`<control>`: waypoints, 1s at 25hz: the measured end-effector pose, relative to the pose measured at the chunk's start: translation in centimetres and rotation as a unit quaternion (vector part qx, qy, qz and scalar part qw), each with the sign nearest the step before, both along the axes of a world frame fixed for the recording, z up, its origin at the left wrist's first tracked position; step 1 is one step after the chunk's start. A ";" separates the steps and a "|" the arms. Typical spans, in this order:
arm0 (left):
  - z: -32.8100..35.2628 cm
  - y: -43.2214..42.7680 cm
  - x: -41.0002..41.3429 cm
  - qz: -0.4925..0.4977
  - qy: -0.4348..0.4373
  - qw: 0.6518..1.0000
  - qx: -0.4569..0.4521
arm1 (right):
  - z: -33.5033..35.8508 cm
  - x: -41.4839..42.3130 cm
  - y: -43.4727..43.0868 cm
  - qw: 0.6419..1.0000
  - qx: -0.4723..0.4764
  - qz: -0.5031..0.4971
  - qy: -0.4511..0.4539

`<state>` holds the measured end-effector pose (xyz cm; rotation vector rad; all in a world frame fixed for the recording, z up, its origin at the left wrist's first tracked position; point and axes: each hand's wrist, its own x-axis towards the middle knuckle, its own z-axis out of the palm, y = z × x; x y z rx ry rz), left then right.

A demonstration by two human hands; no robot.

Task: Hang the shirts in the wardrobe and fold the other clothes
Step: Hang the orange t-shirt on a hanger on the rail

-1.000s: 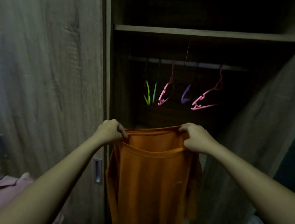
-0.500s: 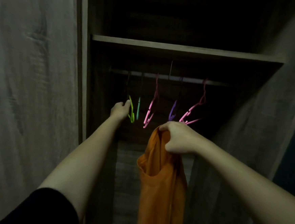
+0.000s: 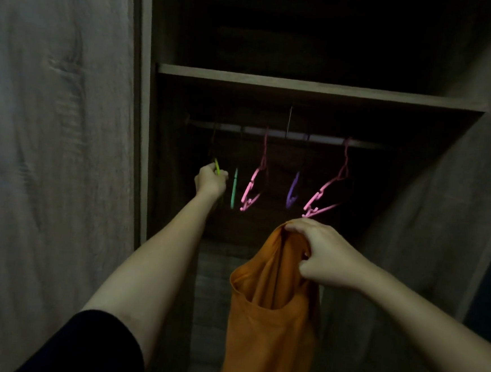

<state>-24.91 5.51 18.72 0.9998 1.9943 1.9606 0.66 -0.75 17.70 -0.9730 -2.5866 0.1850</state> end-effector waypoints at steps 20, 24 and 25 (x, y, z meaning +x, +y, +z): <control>-7.3 -22.8 3.2 0.096 0.269 0.951 -0.115 | -4.8 -1.8 1.9 0.997 -0.069 0.016 -0.043; -6.1 -31.1 1.3 0.068 0.267 0.949 -0.156 | -6.8 -2.4 2.9 0.991 -0.087 0.005 -0.106; -5.7 -33.0 0.9 0.059 0.271 0.948 -0.155 | -7.0 -2.4 3.2 0.989 -0.083 0.005 -0.118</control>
